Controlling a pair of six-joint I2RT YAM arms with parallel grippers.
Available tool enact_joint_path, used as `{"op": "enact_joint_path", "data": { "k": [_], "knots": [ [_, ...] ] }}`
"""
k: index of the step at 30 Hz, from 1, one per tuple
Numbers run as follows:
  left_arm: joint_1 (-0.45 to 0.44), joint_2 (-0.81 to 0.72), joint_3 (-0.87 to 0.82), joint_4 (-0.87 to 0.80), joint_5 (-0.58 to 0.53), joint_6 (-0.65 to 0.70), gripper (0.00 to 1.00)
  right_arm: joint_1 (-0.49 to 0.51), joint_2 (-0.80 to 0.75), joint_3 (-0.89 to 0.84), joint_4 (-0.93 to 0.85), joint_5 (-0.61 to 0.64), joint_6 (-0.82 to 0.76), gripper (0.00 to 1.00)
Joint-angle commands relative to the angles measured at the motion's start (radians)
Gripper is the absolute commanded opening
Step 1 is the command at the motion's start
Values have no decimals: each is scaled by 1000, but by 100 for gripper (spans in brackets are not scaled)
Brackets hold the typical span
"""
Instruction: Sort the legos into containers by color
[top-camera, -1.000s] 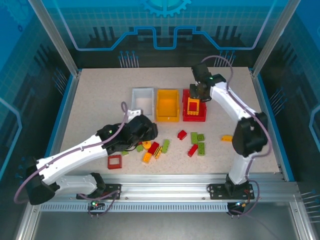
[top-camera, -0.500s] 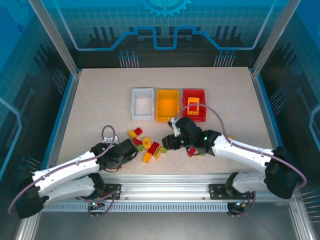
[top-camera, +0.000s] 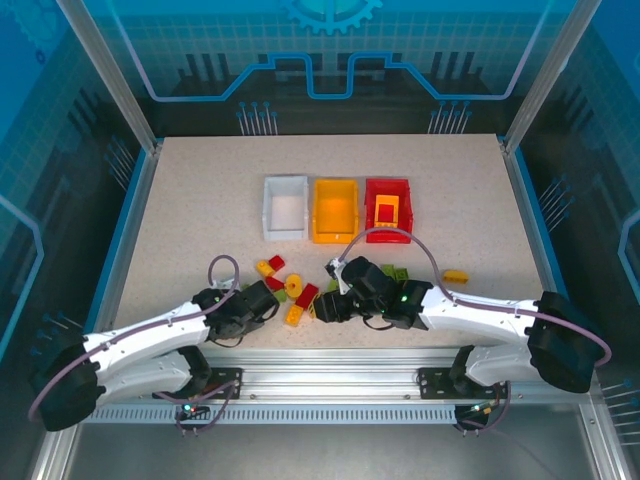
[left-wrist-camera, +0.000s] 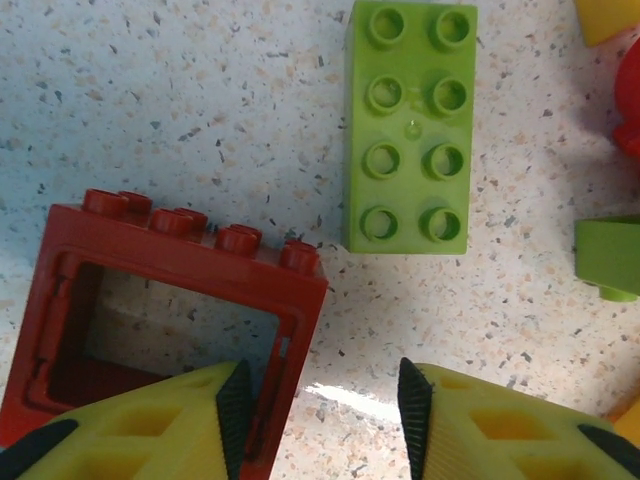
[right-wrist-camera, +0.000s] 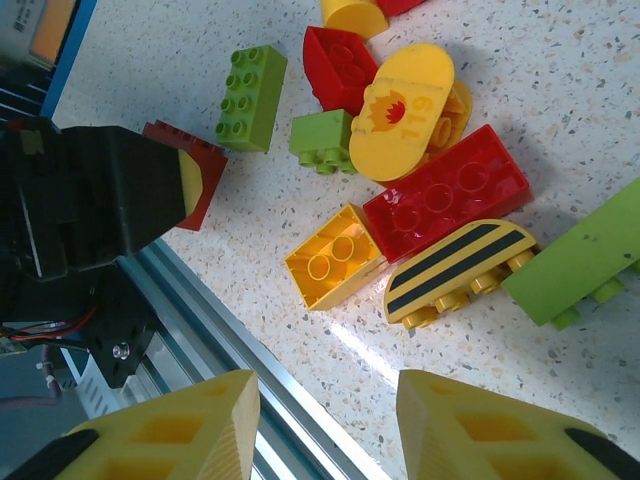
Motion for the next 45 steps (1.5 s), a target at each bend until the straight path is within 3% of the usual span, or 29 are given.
{"op": "enact_joint_path", "data": {
  "k": [1, 9, 19, 26, 28, 33, 36, 41, 45],
  "knots": [
    [11, 30, -18, 24, 14, 20, 44, 12, 8, 27, 6, 16, 20, 41],
    [18, 83, -10, 68, 5, 50, 27, 13, 5, 29, -7, 25, 20, 41],
    [27, 126, -10, 94, 6, 68, 16, 13, 11, 33, -17, 30, 22, 40],
    [27, 115, 48, 7, -30, 106, 0, 12, -21, 36, -28, 51, 13, 39],
    [27, 95, 104, -49, -53, 141, 0, 13, -59, 36, -34, 75, 2, 39],
    [29, 90, 337, -117, -105, 338, 0, 6, -198, 49, -52, 203, -39, 39],
    [87, 164, 487, -55, -33, 520, 0, -27, -257, 69, -56, 266, -64, 39],
    [228, 367, 707, 68, 141, 772, 0, -161, -231, 131, -48, 195, -70, 39],
    [327, 556, 881, 114, 229, 888, 0, -255, -141, 218, -55, 141, -53, 39]
  ]
}}
